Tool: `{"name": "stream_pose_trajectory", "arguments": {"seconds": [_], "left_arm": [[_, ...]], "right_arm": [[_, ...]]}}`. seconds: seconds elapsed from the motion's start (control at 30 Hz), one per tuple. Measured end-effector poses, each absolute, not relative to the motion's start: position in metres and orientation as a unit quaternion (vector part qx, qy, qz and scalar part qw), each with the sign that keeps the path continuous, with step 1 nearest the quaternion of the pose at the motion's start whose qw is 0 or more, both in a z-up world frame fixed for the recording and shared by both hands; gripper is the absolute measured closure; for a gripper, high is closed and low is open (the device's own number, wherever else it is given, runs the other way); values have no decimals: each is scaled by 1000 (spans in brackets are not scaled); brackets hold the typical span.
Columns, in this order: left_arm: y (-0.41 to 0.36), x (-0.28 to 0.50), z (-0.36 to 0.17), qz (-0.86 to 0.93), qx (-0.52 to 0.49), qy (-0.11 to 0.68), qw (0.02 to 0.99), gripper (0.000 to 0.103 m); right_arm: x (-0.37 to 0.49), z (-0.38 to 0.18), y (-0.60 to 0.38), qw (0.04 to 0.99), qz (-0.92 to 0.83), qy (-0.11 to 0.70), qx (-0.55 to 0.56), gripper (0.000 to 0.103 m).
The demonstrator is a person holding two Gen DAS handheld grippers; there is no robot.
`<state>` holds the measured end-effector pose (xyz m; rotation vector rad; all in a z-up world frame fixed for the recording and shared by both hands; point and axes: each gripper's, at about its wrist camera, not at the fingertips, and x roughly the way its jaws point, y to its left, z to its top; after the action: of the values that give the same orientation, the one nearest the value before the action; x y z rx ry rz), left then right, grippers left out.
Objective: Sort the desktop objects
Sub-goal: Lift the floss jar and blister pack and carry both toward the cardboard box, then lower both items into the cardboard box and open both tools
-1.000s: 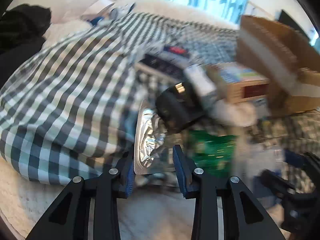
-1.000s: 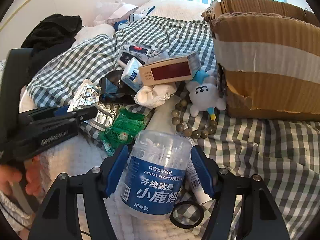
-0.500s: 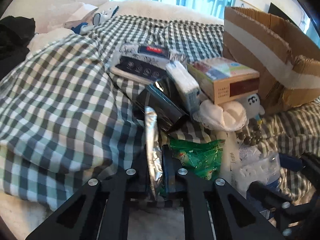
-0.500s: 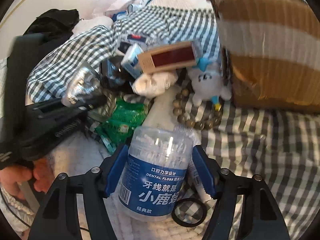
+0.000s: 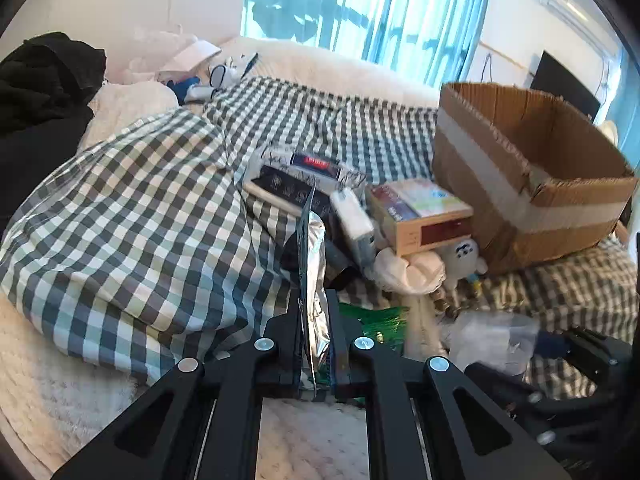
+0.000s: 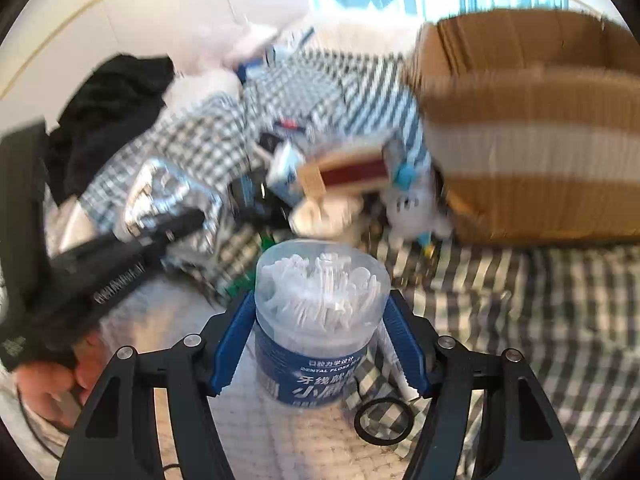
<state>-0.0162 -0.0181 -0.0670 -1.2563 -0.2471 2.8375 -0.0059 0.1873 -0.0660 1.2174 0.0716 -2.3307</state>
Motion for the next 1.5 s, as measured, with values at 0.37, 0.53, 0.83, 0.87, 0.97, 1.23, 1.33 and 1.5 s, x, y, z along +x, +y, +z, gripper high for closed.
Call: {"name": "stream_pose_trajectory", "arguments": {"seconds": [0.37,0.53,0.83,0.87,0.97,1.23,1.33,1.5], "left_arm": [[-3,0,-46,926,-365,-95,20,94],[9,3,-39,929,-361,-81,24,94],[29,-1,10,944,-315,-83,52,94],[30,-1,14,945,-311,-86,54,94],[39,-10,28,946,-304,-94,68,94],[77,-40,66,954,-273,-73,98,94],[98,-53,75,956,-268,-56,109,94],[128,-67,79,953,-272,-34,130,94]], "right_arm": [[-10,-31,209,252,-879,-18,404,38],[-15,-12,220,258,-887,-35,381,38],[-34,30,239,260,-904,-58,333,38],[-36,35,243,257,-907,-61,328,38],[-45,49,255,247,-915,-68,311,38],[-67,79,301,213,-932,-93,278,38],[-78,80,323,183,-939,-101,275,38],[-89,86,354,158,-942,-122,271,38]]}}
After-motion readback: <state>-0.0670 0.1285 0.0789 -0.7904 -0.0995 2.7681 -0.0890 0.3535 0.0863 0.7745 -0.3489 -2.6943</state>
